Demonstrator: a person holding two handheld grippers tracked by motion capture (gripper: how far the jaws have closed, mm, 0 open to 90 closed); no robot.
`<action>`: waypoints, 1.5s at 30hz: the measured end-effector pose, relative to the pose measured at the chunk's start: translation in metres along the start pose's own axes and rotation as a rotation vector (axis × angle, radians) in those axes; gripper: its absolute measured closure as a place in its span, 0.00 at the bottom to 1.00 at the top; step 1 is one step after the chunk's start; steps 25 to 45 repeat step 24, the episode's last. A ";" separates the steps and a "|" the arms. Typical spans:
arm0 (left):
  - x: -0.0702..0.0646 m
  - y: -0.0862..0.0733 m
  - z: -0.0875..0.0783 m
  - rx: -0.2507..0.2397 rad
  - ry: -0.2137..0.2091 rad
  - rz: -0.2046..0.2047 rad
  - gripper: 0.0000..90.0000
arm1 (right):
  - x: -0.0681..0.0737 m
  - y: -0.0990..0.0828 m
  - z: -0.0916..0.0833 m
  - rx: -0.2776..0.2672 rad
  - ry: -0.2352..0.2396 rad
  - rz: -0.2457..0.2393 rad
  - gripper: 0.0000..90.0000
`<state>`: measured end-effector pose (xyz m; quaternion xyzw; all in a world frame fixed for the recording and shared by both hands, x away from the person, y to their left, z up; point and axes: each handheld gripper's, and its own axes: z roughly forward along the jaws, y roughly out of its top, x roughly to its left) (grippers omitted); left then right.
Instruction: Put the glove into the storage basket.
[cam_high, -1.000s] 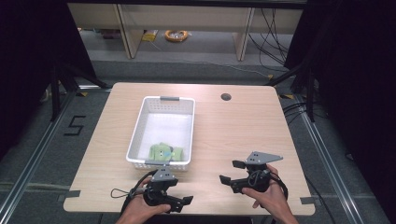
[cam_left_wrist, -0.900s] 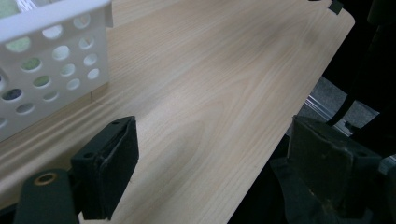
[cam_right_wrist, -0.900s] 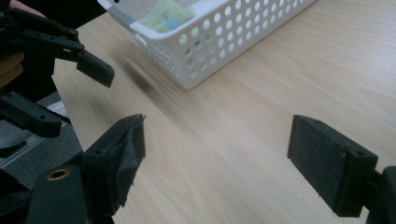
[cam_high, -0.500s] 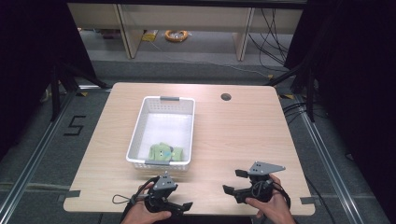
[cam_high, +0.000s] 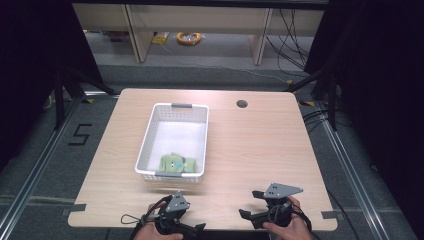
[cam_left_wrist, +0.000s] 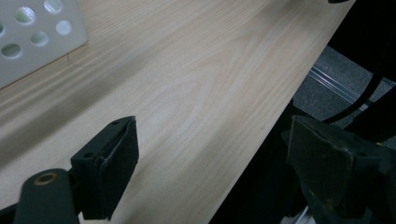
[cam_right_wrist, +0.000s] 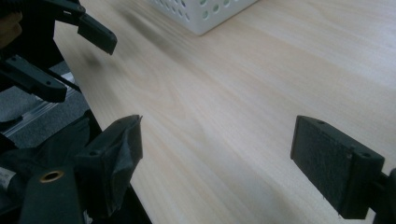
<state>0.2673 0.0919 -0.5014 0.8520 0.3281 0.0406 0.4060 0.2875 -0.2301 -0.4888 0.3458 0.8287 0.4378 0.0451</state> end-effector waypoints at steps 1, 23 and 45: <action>-0.001 -0.001 0.001 -0.005 -0.003 -0.027 0.18 | -0.002 -0.001 0.001 -0.002 0.008 -0.024 0.20; 0.000 -0.005 0.004 -0.001 0.001 -0.031 0.18 | 0.000 -0.009 0.003 0.025 -0.015 -0.044 0.19; 0.000 -0.005 0.004 -0.001 0.001 -0.031 0.18 | -0.001 -0.010 0.002 0.024 -0.027 -0.038 0.19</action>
